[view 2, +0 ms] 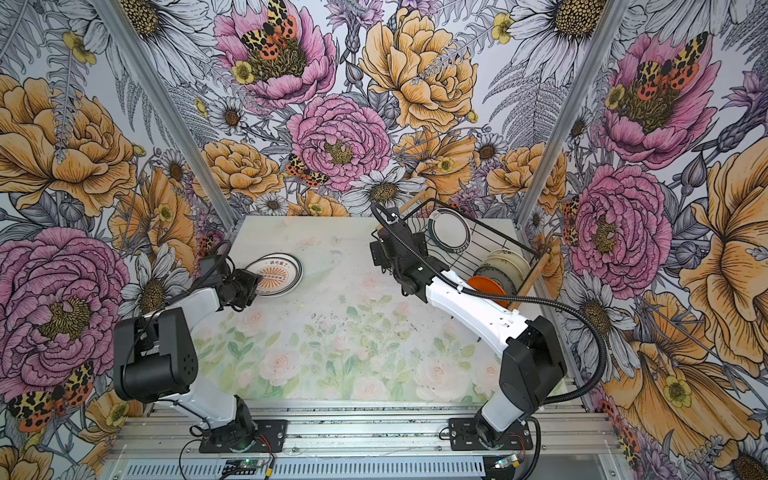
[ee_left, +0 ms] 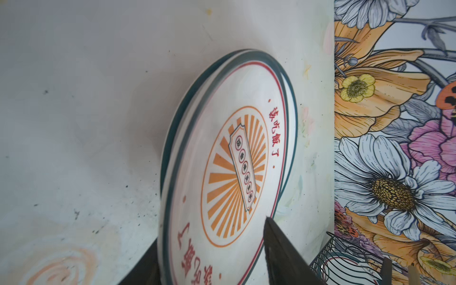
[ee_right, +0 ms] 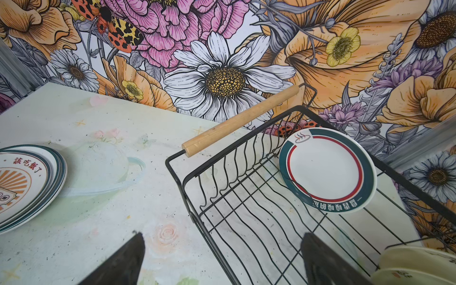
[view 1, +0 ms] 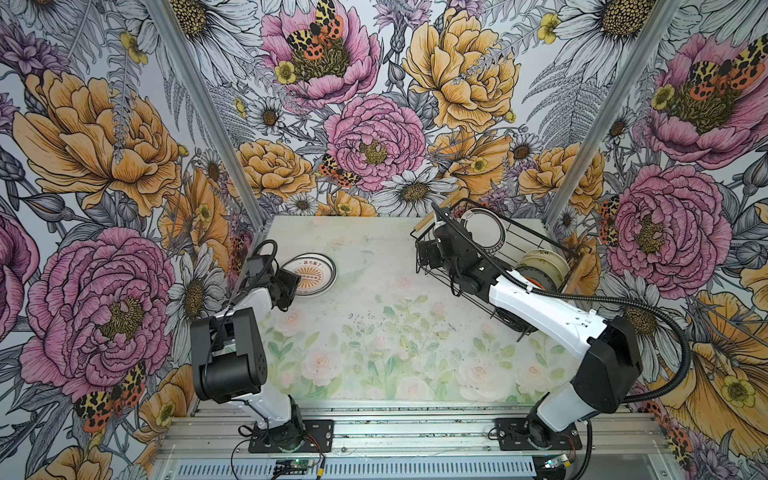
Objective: Unload the plates from the dish rack
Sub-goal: 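Lower the sunburst-print plate onto the table stack with the left gripper, then open the left gripper and lift it off the stack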
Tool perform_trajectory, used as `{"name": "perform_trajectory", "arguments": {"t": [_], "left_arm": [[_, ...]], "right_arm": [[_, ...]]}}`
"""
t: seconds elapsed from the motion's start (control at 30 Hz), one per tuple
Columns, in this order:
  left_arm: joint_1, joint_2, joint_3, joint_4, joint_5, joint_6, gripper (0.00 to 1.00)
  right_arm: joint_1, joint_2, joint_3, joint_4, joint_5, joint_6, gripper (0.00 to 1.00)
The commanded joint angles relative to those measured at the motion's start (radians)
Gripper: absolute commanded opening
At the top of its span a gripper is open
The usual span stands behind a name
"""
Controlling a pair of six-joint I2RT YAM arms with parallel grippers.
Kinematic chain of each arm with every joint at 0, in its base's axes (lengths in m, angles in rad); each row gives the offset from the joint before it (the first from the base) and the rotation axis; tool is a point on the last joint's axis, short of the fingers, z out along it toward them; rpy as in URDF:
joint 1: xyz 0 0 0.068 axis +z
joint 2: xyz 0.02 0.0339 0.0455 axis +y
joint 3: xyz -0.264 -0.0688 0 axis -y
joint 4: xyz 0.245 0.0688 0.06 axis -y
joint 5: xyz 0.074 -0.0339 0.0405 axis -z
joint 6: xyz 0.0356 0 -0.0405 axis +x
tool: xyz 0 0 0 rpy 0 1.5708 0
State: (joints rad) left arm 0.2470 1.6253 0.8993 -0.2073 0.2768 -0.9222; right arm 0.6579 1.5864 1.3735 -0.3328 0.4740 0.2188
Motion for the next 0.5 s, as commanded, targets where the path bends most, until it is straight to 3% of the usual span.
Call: {"name": "perform_trajectory", "arguments": {"t": [0.0,0.47], "left_arm": [[-0.013,0.019,0.029,-0.028,-0.018,0.033,0.56],[-0.038,0.097,0.156,-0.178,-0.065,0.131,0.63]], "right_arm": [[0.005,0.012,0.007,0.009,-0.002,0.002,0.99],[0.002,0.007,-0.01,0.008,-0.003,0.001,1.0]]}}
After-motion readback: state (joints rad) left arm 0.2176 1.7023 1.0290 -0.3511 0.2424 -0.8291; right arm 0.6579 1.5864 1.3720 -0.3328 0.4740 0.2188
